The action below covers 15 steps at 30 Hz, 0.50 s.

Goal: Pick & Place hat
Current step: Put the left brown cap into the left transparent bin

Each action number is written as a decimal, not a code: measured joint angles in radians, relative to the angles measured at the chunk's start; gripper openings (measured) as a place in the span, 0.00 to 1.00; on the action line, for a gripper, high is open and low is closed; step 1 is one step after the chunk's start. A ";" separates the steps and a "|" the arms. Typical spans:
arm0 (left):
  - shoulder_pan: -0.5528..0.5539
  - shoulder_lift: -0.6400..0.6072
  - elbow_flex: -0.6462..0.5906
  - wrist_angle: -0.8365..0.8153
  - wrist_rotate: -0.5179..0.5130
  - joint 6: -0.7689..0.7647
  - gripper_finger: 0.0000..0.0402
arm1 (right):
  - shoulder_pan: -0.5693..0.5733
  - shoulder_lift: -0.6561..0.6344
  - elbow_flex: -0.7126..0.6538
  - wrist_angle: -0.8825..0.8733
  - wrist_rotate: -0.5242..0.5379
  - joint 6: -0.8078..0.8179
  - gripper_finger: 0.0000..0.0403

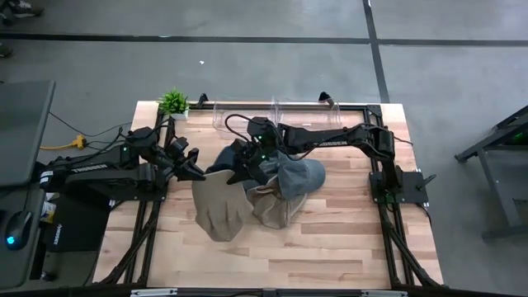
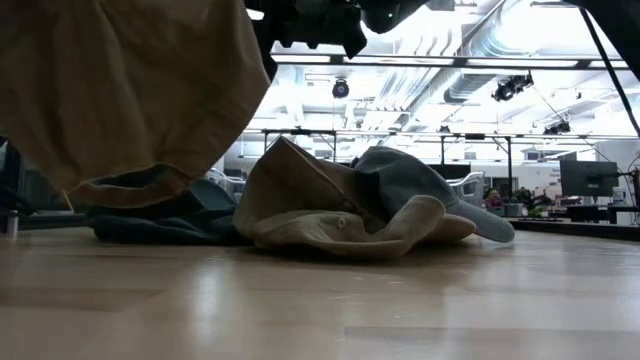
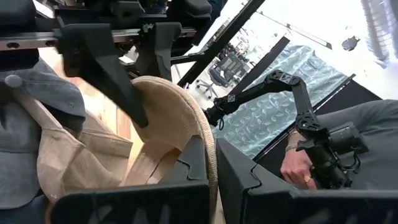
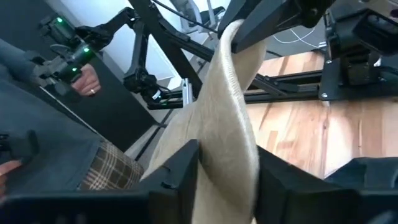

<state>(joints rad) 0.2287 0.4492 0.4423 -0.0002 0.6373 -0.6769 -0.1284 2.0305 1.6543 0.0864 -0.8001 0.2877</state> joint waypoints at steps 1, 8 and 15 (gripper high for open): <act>0.000 0.000 0.000 0.000 0.000 0.000 0.00 | 0.000 0.000 0.000 0.002 -0.006 0.000 0.19; 0.000 0.000 0.000 0.002 0.003 0.002 0.00 | 0.001 0.000 -0.001 0.046 -0.046 0.011 0.03; 0.000 -0.003 0.001 -0.001 -0.010 0.000 0.02 | 0.006 0.000 -0.001 0.044 -0.031 0.023 0.02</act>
<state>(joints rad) 0.2287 0.4466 0.4431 -0.0012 0.6271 -0.6766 -0.1223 2.0304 1.6535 0.1307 -0.8311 0.3107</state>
